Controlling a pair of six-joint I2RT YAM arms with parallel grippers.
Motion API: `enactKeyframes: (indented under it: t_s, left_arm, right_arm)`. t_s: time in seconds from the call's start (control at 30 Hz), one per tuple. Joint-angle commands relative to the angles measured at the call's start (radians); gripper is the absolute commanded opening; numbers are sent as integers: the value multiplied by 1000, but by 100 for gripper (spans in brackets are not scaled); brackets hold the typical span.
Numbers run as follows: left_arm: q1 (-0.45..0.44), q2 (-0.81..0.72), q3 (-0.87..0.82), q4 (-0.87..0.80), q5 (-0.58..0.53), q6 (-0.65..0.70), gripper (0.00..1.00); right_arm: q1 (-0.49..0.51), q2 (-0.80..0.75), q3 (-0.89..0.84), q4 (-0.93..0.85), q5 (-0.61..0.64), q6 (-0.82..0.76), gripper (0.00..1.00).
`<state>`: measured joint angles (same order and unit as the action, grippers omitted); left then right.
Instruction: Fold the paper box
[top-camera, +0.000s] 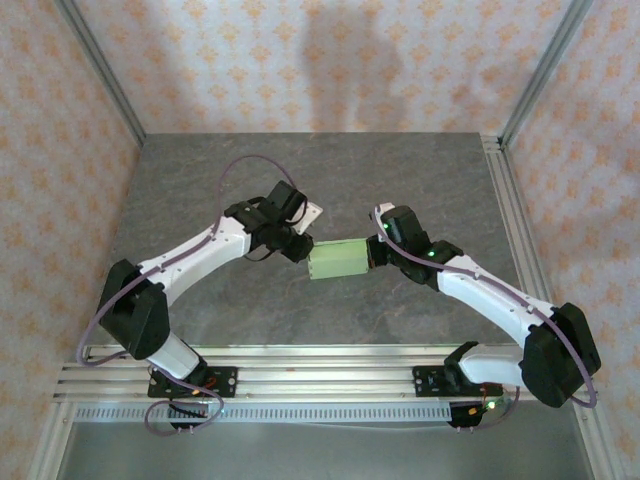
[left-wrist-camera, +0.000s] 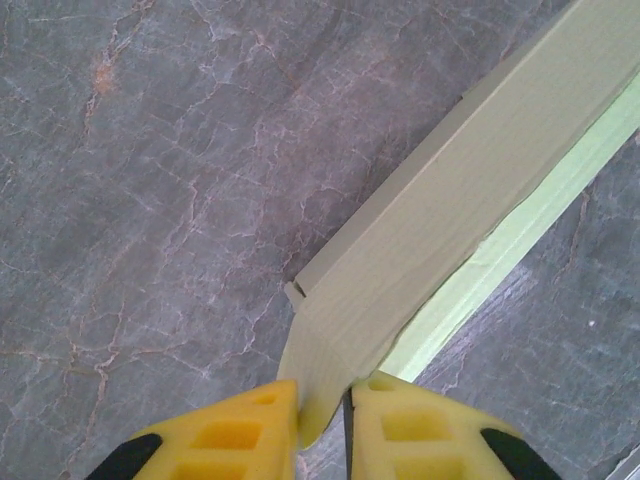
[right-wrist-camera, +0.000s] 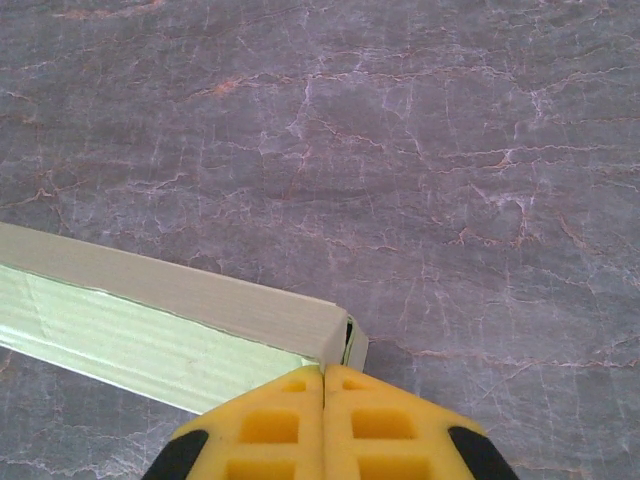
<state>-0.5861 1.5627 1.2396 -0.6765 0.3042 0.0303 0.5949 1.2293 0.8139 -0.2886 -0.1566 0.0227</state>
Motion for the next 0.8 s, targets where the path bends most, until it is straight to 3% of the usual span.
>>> enactKeyframes:
  t_s: [0.0,0.43,0.77]
  left_arm:
    - [4,9,38,-34,11,-27,17]
    - [3,46,95,-61,6,-213,1]
    - [3,73,119,-60,37,-378,1]
  right_arm:
    - [6,5,31,-28,0,2,0]
    - [7,6,31,-28,-1,-2,0]
    - [8,11,33,-29,-1,-5,0]
